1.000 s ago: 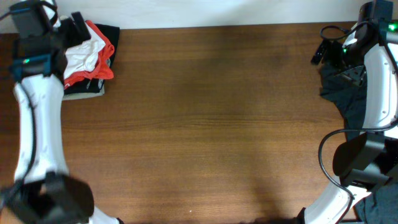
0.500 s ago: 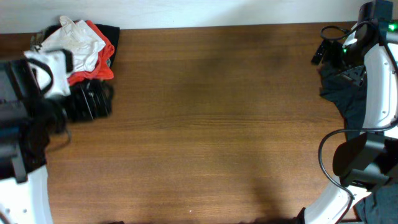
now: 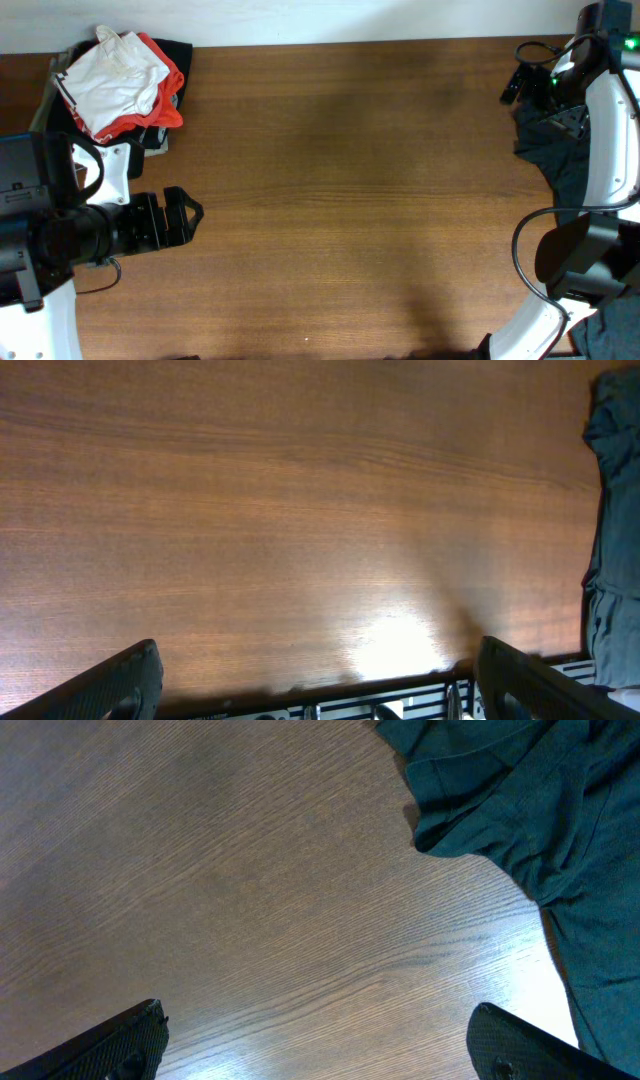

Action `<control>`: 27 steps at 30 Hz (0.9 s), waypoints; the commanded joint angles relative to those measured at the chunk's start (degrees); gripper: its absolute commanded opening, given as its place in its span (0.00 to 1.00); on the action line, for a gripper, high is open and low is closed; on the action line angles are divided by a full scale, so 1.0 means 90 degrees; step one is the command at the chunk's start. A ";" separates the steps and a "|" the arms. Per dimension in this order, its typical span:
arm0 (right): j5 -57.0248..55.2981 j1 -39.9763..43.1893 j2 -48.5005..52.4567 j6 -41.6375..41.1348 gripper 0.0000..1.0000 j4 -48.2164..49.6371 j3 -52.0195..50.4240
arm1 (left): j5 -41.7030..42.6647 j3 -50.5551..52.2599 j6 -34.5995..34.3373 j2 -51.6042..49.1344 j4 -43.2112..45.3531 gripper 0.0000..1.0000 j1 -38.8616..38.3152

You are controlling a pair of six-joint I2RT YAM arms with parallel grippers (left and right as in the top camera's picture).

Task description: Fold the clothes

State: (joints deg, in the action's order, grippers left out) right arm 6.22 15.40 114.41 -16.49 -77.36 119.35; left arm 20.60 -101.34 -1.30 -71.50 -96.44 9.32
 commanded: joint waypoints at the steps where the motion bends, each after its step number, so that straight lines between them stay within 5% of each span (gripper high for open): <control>1: -0.0080 0.0005 -0.0053 -0.0002 0.99 0.0007 0.0007 | -0.0163 0.0029 0.0107 0.0068 -0.0010 0.99 -0.0019; 6: -0.0078 0.0005 -0.0053 -0.0002 0.99 0.0007 0.0007 | -0.0199 0.0294 0.1144 0.0299 0.0352 0.99 -0.0350; 11: -0.0080 0.0005 -0.0053 -0.0002 0.99 0.0007 0.0007 | -0.0338 0.1894 0.1185 0.1501 0.1756 0.99 -0.0816; 21: -0.0080 0.0005 -0.0053 -0.0002 0.99 0.0007 0.0007 | -0.0607 0.7779 0.1282 0.5702 0.6560 0.99 -0.0947; 27: -0.0078 0.0005 -0.0053 -0.0002 0.99 0.0007 0.0007 | -0.0716 0.9335 0.1280 0.6232 0.8871 0.99 -0.0913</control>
State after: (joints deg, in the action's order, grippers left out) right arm 6.00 15.40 114.41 -16.51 -77.36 119.33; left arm 15.42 -22.74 9.47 -17.65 -22.79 1.02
